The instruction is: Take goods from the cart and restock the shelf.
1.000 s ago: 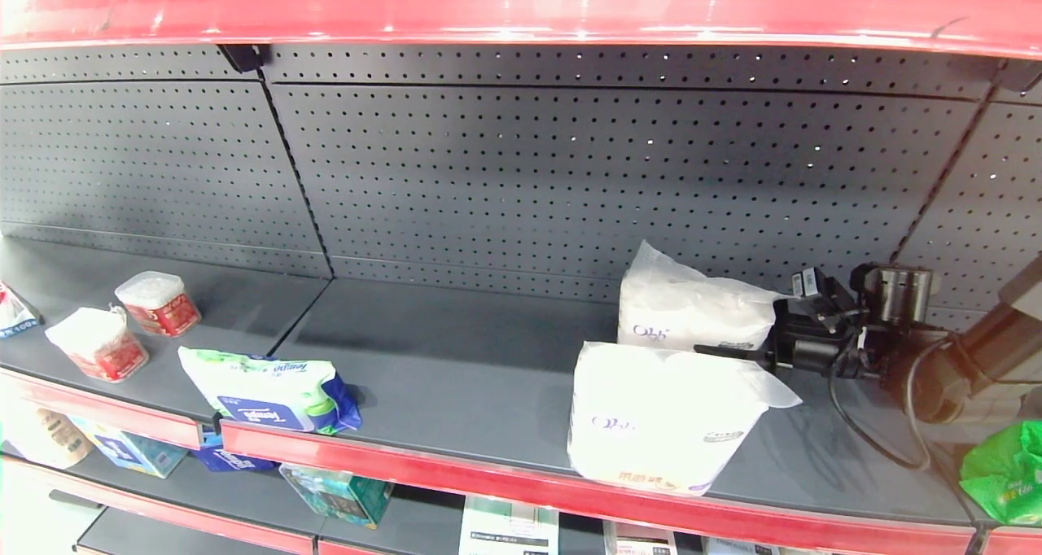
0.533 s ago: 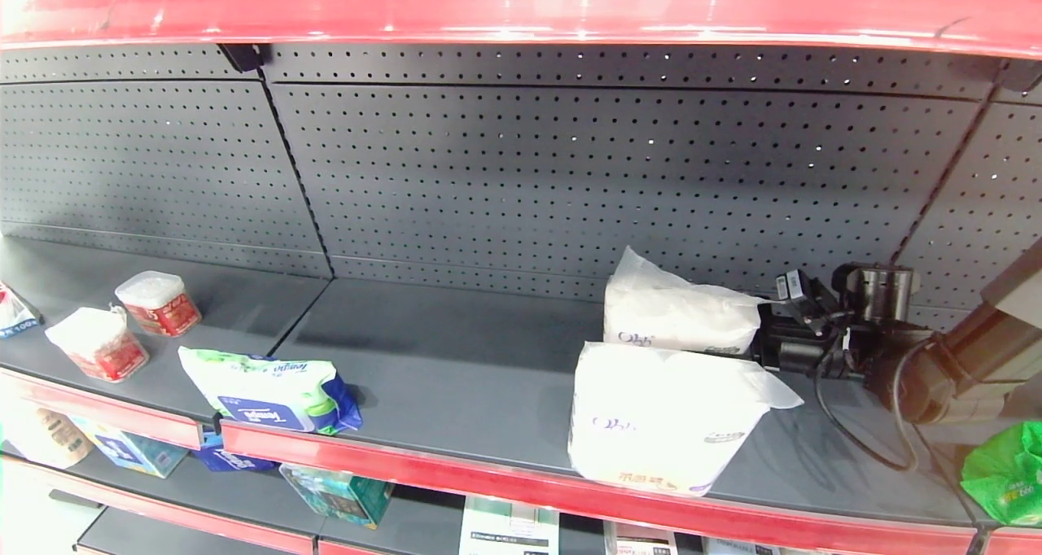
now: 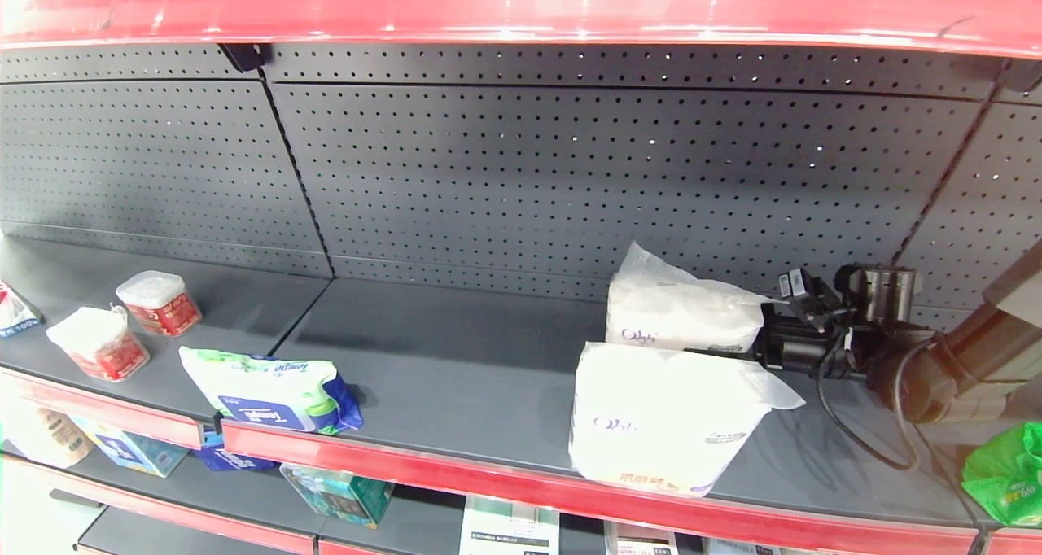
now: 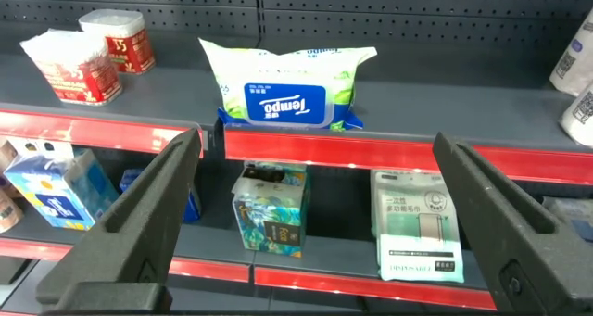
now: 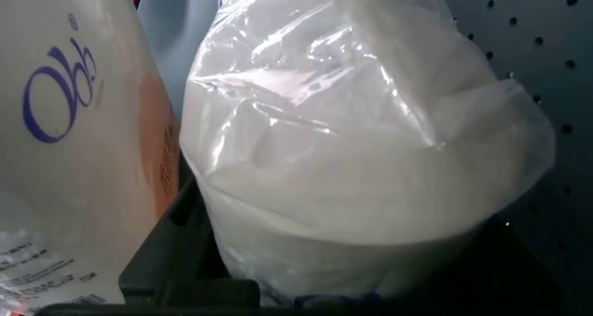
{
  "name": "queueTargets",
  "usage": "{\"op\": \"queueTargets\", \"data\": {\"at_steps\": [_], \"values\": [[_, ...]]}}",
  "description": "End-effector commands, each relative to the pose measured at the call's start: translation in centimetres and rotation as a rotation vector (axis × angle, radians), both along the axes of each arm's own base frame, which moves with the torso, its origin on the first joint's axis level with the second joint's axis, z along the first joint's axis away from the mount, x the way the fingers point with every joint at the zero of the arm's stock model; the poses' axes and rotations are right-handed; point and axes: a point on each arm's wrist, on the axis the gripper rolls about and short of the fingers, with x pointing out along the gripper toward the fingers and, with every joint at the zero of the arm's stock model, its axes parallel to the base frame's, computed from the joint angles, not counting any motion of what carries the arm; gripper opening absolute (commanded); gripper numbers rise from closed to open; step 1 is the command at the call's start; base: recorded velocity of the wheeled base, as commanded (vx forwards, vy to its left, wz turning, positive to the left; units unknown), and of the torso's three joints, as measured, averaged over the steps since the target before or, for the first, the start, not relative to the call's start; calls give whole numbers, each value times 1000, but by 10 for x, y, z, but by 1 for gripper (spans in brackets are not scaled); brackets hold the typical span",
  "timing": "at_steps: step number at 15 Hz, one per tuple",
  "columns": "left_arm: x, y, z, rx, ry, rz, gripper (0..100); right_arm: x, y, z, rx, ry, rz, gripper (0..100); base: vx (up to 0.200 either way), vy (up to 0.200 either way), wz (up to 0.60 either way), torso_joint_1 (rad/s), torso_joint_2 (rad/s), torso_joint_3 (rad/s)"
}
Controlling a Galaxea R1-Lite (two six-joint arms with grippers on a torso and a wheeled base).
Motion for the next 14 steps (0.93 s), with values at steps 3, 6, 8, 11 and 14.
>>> {"op": "queueTargets", "data": {"at_steps": [3,6,8,11,14], "values": [[0,0,0,0,0,0,100,-1,-2,0,2,6,-6,0,0,0,0,0,0,0],[0,0,0,0,0,0,100,0,1,0,5,7,6,0,0,0,0,0,0,0],[0,0,0,0,0,0,100,0,4,1,16,3,37,0,0,0,0,0,0,0],[0,0,0,0,0,0,100,0,7,1,23,4,60,0,0,0,0,0,0,0],[0,0,0,0,0,0,100,0,8,1,23,2,63,0,0,0,0,0,0,0]]}}
